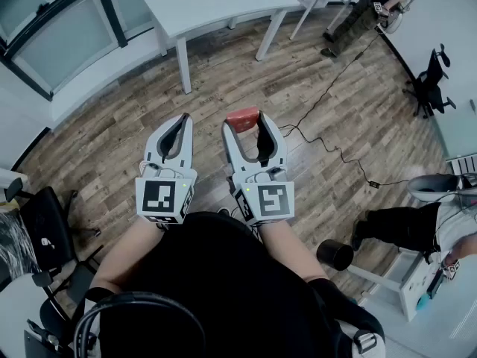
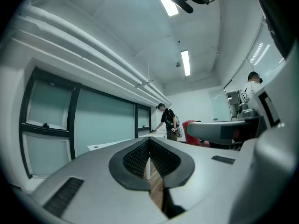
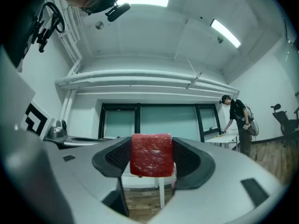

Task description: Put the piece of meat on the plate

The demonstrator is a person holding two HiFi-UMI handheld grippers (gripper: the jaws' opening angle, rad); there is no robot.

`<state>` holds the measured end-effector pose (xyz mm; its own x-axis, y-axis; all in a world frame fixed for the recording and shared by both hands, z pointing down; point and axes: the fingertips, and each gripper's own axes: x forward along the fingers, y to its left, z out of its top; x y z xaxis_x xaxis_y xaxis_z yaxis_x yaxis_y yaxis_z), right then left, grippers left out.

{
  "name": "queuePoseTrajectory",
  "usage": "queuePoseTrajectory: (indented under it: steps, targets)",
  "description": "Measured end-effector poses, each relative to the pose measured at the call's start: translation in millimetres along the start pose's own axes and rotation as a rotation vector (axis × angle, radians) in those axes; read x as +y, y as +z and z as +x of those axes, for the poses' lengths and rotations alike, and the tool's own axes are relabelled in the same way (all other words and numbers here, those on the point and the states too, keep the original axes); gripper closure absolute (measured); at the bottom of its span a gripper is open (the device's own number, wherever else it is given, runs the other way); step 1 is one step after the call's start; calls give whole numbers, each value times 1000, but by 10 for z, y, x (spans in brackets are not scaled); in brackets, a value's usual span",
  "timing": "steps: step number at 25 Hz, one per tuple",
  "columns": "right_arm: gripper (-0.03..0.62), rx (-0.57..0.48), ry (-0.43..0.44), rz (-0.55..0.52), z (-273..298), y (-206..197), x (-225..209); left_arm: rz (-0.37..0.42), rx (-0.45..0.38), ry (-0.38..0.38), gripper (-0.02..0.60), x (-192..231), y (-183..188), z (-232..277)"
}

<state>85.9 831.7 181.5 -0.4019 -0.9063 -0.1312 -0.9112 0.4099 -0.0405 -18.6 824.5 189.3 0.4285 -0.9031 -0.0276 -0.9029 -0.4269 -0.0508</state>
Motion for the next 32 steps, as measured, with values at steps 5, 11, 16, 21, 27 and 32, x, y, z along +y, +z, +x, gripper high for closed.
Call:
queuePoseTrajectory:
  steps: [5,11,16,21,27,32]
  targets:
    - [316,-4,3,-3,-14,1,-80,-12,-22,-11,578,-89,17,60]
    - [316,3,-2,3,-28,-10,-208,-17,-4,-16,578,-196,-11,153]
    - [316,-8,19,40,-123,-2,-312,-17,-1,-6,578,-337,-30,181]
    - [316,-7,43,23,-185,-9,-412,-9,0,26,578,-460,-46,215]
    - [316,13,50,31,-165,-77,-485,-17,16,34,578,-515,-95,269]
    - [316,37,31,28,9,-177,-577,-41,29,14,578,-420,-215,484]
